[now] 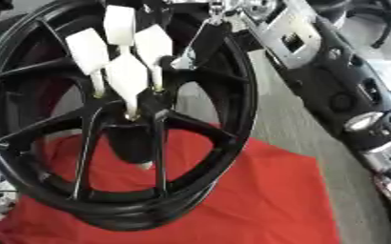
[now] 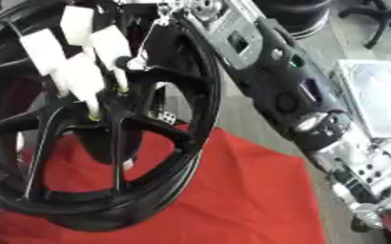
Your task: Pull the pin out of the wheel hub.
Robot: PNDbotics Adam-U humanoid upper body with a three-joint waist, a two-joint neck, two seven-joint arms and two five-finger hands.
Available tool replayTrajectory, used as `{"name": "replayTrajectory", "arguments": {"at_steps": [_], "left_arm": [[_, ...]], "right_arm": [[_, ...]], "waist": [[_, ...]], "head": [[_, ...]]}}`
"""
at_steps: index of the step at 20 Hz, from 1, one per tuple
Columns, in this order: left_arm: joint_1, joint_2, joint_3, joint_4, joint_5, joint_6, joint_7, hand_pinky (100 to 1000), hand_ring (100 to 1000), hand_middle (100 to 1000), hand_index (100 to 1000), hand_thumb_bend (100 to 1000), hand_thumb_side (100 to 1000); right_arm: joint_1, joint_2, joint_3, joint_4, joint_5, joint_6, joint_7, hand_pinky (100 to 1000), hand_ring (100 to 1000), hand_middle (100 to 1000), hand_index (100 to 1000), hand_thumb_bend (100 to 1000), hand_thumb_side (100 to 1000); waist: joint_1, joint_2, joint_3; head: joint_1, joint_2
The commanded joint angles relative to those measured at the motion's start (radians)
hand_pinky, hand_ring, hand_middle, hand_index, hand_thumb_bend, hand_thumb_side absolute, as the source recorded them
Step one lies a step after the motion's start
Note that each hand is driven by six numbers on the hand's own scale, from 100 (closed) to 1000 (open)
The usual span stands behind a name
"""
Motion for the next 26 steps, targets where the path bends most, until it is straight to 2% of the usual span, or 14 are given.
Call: {"name": "replayTrajectory", "arguments": {"at_steps": [1, 5, 9, 17, 18, 26], "left_arm": [[-0.01, 0.019, 0.006, -0.021, -0.005, 0.001, -0.003, 868, 845, 919, 948, 865, 612], [-0.011, 0.021, 0.006, -0.022, -0.005, 0.003, -0.004, 869, 846, 920, 948, 864, 612], [-0.01, 0.021, 0.006, -0.022, -0.005, 0.002, -0.004, 870, 846, 920, 948, 863, 612], [-0.01, 0.021, 0.006, -0.023, -0.005, 0.003, -0.005, 870, 846, 920, 948, 863, 612], [-0.009, 0.021, 0.006, -0.022, -0.004, 0.002, -0.005, 872, 843, 921, 948, 861, 612], [-0.004, 0.024, 0.006, -0.022, -0.004, 0.002, -0.007, 874, 844, 921, 949, 859, 613]], "right_arm": [[-0.032, -0.013, -0.006, 0.003, 0.005, -0.007, 0.014, 765, 604, 356, 503, 123, 100], [-0.04, -0.013, -0.008, 0.014, 0.004, -0.007, 0.018, 758, 579, 309, 469, 115, 100], [-0.047, -0.021, -0.014, 0.004, -0.004, -0.002, 0.02, 754, 573, 300, 459, 157, 100], [-0.051, -0.028, -0.017, -0.012, -0.011, 0.006, 0.03, 754, 573, 300, 459, 157, 100], [-0.053, -0.03, -0.018, -0.014, -0.011, 0.005, 0.029, 746, 563, 288, 446, 244, 100], [-0.087, -0.084, -0.066, -0.097, -0.061, 0.04, 0.039, 742, 555, 282, 440, 276, 100]], "waist": [[0.005, -0.013, 0.003], [0.004, -0.013, 0.004], [0.004, -0.014, 0.003], [0.004, -0.016, 0.001], [0.005, -0.017, 0.0], [0.011, -0.026, -0.012]], "head": [[-0.012, 0.006], [-0.016, 0.006], [-0.015, 0.006], [-0.015, 0.006], [-0.018, 0.006], [-0.029, 0.006]]}}
